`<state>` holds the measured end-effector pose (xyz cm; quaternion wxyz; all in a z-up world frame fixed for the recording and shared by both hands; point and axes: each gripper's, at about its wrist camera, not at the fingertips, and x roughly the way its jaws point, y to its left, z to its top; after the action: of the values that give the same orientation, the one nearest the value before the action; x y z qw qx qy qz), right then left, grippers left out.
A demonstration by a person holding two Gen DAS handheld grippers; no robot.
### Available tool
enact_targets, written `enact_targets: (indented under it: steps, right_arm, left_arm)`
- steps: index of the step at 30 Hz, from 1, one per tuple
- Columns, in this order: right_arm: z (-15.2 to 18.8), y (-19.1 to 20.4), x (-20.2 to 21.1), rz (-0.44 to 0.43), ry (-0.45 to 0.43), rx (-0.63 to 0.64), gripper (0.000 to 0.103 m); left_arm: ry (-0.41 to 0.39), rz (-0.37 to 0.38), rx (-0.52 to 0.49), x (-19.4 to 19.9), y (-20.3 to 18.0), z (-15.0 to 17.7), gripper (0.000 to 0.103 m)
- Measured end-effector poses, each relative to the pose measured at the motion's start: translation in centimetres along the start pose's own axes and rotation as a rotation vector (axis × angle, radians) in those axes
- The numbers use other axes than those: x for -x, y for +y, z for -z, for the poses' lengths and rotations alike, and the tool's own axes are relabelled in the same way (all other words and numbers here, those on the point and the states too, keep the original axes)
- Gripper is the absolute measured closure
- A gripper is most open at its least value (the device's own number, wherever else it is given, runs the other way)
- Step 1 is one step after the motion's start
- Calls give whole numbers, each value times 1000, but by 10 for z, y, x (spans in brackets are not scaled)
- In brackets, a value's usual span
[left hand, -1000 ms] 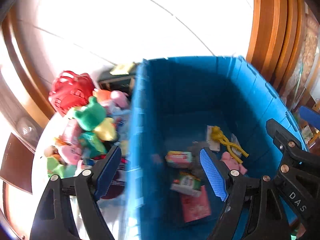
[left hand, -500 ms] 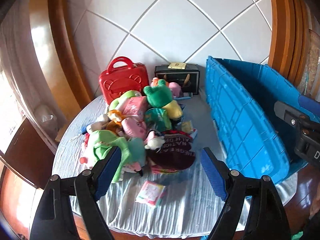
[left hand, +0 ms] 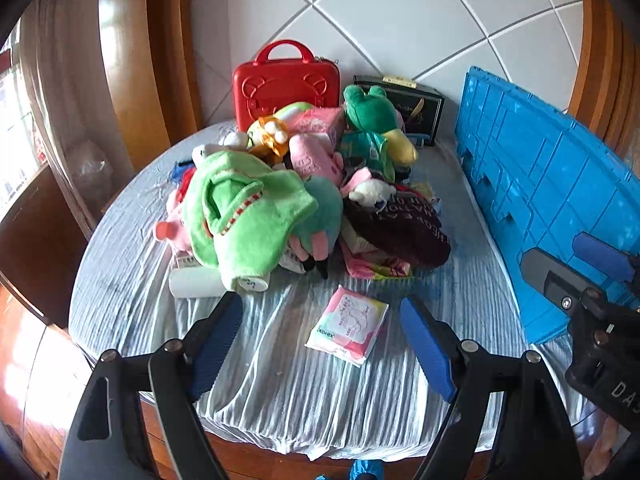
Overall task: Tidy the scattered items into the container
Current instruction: 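Withdraw both tools from the crate back toward the pile, then grasp the white Kotex pad pack with left tool while right tool grasps the white roll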
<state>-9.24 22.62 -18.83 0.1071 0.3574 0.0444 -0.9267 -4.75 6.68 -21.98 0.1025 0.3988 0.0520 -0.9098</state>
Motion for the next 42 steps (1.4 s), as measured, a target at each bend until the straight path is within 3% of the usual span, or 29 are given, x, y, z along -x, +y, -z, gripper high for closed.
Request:
enact_targets:
  steps: [12,16,24,27,30,35,42]
  right_arm:
    - [68,-34,-117,-15,231,-61,34]
    - [69,-48,-137,-18,261,-66,34]
    - [67,-58,-168,-30,305,-53,34]
    - [67,-54,-175,-42,314,-40,34]
    - [67,-52,-176,-43,308,-36,34]
    - [68,-36,-177,-53,311,-33,34]
    - [62,48,-178,-152,271,-14,35]
  left_arm:
    - [197,-25,-50,-128,-32,47,22]
    - [223,-57,-43,-154,-37,45,22]
    - [187,-74,-76,-176,-46,44,19]
    - [231,-58,-48,-189,-40,47,19]
    - [212,-63,2,-184,-28,46,26]
    - [179,-93,30,-149,10,55,26]
    - [93,-217,81,-92,119,63,26]
